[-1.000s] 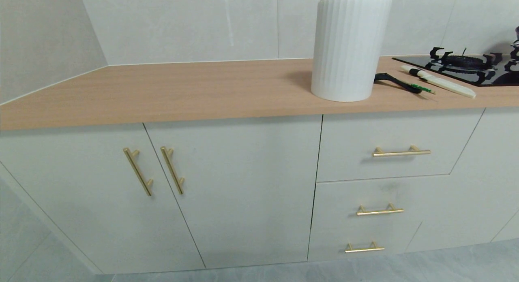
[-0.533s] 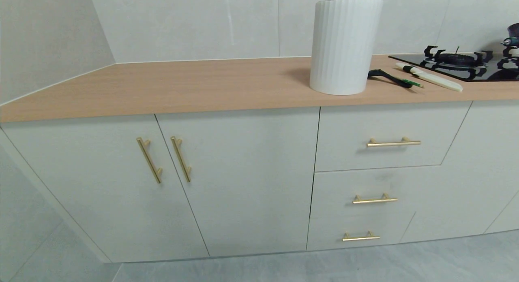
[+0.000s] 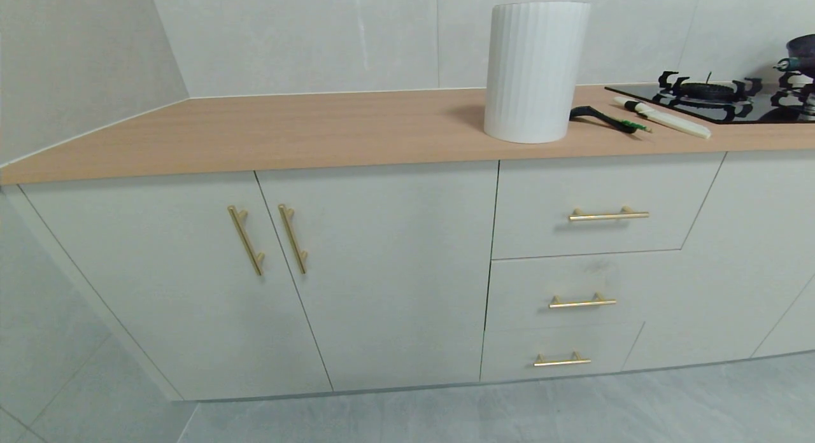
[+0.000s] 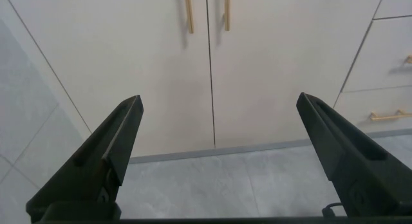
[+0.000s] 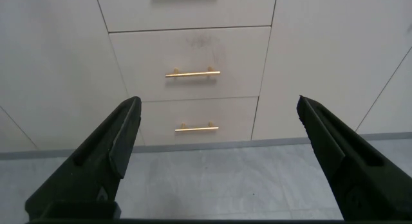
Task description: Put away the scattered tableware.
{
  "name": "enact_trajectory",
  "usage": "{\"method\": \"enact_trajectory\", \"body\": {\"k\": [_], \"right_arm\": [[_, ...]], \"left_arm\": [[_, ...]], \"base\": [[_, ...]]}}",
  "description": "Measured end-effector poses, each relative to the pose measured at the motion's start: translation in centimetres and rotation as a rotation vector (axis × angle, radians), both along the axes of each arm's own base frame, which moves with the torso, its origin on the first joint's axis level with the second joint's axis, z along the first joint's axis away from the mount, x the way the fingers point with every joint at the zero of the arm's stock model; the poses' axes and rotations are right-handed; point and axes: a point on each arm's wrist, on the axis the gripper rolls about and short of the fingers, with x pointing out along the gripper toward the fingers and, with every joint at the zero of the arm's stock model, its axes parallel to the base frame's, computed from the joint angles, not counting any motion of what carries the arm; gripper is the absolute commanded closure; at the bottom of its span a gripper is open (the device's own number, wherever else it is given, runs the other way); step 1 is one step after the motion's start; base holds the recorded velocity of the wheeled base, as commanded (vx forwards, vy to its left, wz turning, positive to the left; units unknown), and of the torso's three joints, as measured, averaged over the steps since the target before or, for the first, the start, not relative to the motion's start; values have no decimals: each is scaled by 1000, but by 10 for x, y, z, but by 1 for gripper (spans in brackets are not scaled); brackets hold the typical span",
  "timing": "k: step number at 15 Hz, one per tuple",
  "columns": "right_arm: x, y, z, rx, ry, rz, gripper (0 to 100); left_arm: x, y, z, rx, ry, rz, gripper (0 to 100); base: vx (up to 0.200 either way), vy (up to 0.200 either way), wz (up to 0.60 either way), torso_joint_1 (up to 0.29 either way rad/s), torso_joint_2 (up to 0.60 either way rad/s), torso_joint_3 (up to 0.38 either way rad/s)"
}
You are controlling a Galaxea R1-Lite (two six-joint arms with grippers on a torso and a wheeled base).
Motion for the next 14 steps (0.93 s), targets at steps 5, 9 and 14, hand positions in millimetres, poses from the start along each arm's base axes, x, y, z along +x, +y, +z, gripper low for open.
{"method": "enact_trajectory", "body": {"k": [5,9,14], "right_arm": [[0,0,1,-1,-4,-2,0],[-1,0,40,46,-28,32,0],[67,4,98,43,266,105,0]], "left_arm": [[0,0,0,-2,0,0,0],[0,0,0,-1,0,0,0],[0,0,0,-2,0,0,0]], "base": [[0,0,0,0,0,0],[0,0,0,0,0,0],[0,0,0,0,0,0]]}}
